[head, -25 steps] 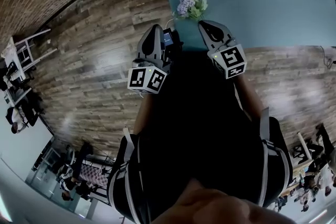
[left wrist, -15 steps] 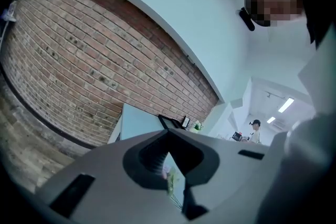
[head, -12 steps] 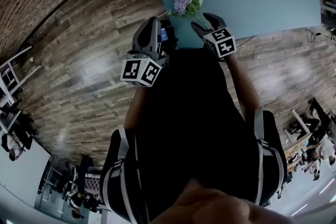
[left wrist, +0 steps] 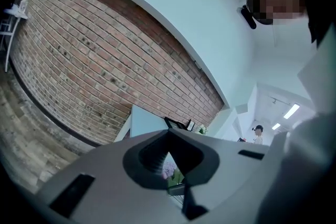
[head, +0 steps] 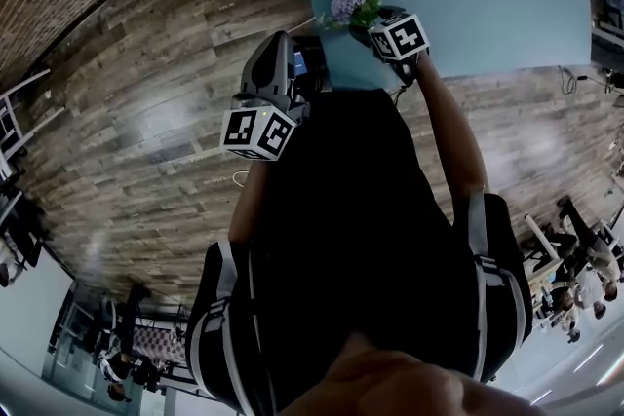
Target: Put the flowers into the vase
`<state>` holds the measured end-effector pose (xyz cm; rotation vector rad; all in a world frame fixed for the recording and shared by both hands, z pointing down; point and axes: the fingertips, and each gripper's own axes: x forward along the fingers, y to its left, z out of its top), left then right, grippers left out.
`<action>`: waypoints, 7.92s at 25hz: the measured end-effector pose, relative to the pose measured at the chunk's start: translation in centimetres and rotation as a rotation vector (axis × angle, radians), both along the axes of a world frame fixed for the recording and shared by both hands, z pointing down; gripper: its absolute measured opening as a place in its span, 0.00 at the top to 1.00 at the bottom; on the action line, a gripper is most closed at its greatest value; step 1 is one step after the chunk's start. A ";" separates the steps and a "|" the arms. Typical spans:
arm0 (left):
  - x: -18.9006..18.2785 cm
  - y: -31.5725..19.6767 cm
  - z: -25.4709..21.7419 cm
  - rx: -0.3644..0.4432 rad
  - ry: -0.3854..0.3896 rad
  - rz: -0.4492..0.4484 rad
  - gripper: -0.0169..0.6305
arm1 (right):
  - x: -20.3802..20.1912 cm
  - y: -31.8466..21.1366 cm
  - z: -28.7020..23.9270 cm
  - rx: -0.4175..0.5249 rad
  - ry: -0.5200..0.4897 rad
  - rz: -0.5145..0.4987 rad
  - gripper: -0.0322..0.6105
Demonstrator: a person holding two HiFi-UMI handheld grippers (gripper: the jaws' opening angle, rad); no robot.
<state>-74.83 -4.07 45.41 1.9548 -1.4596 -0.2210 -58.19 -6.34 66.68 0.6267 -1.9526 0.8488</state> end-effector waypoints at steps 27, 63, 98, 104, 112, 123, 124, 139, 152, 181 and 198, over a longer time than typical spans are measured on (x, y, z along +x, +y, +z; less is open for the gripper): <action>-1.6 3.0 1.5 0.013 -0.007 -0.055 0.95 | -2.3 -2.6 -2.2 -0.013 -0.117 0.137 0.75; 40.1 16.4 -4.6 0.142 -0.075 0.608 0.95 | 36.9 23.2 -26.2 0.830 -0.650 1.065 0.74; 74.6 -0.4 -2.1 0.077 -0.041 0.809 0.95 | 73.5 11.0 -25.9 0.887 -0.455 1.323 0.74; 83.6 1.5 -2.8 0.107 -0.084 0.799 0.95 | 82.7 13.2 -25.8 0.913 -0.519 1.347 0.74; 96.5 4.4 -3.8 0.165 -0.094 0.774 0.95 | 95.0 16.2 -26.9 0.980 -0.579 1.322 0.74; 101.8 3.3 -4.3 0.147 -0.128 0.687 0.95 | 100.8 13.1 -25.7 0.931 -0.711 1.281 0.74; 102.1 2.3 -4.2 0.142 -0.127 0.678 0.95 | 101.0 11.9 -25.8 0.925 -0.716 1.269 0.74; 108.6 -16.2 -3.6 0.151 0.109 0.531 0.95 | 106.8 -6.8 -27.2 0.822 -0.548 1.064 0.74; 101.0 -23.1 0.0 0.122 0.005 0.289 0.95 | 106.8 -18.2 -26.6 0.713 -0.550 0.932 0.74; 108.1 -24.9 -2.1 0.012 -0.141 -0.219 0.95 | 110.8 -33.9 -26.5 0.800 -0.752 0.441 0.74; 103.0 -24.1 -1.3 0.063 -0.004 -0.076 0.95 | 104.1 -33.6 -30.9 1.084 -0.556 0.333 0.74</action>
